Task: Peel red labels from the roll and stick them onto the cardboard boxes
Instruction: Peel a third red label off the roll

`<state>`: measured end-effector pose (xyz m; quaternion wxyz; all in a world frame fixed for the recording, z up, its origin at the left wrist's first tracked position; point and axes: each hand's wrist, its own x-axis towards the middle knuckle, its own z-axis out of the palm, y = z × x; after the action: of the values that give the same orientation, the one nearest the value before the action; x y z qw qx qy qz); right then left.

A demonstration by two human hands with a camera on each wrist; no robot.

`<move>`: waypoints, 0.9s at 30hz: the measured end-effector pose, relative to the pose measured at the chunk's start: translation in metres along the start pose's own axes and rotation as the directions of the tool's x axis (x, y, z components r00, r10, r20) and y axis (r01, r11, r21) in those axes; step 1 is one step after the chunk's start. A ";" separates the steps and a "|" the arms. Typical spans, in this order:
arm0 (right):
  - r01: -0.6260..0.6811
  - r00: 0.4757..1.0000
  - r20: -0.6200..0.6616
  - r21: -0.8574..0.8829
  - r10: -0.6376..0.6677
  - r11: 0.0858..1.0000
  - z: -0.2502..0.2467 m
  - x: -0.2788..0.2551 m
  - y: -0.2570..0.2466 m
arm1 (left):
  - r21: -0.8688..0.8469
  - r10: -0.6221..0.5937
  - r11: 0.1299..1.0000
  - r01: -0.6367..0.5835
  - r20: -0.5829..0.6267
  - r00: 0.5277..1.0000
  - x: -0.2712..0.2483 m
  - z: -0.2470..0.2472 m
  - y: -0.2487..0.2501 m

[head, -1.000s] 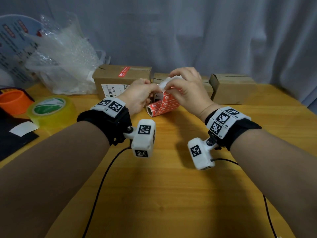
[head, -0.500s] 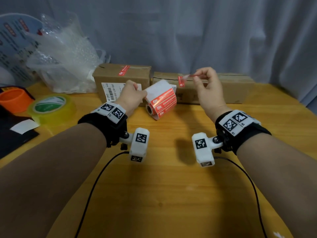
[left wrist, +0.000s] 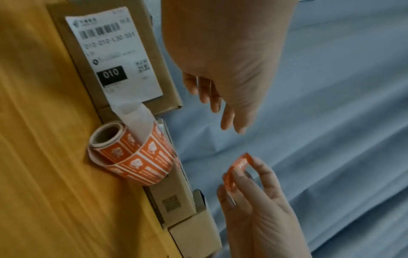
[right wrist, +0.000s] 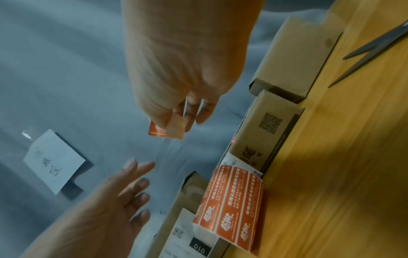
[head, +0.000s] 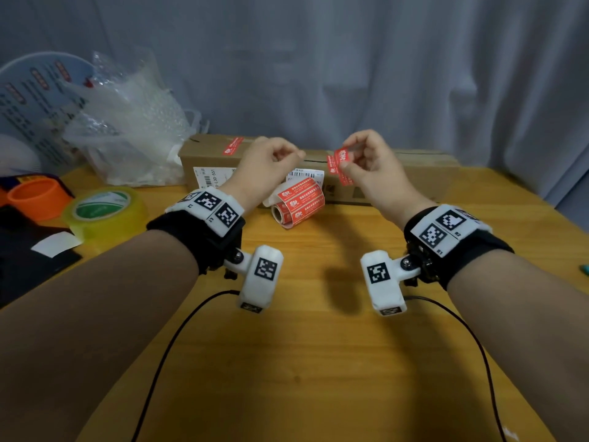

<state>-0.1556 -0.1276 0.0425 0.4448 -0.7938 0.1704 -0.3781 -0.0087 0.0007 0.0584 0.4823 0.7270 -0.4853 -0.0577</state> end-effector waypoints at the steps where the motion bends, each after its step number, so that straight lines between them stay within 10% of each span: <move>1: -0.005 0.999 0.039 0.013 0.004 1.000 0.002 -0.001 -0.003 | 0.027 0.030 0.999 -0.030 0.020 0.999 0.000 0.001 0.005; 12: -0.079 0.965 0.253 0.058 0.062 0.995 -0.002 -0.008 -0.014 | 0.164 0.023 0.986 -0.036 0.081 0.996 0.007 0.019 0.029; 27: -0.165 0.960 -0.154 0.373 0.236 0.913 -0.054 0.004 0.010 | -0.417 -0.036 0.907 0.059 0.064 0.997 0.018 0.053 0.042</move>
<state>-0.1931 -0.1669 0.0537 0.5989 -0.6372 0.2227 -0.4308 -0.0558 -0.0503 0.0687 0.6119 0.6164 -0.4568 -0.1921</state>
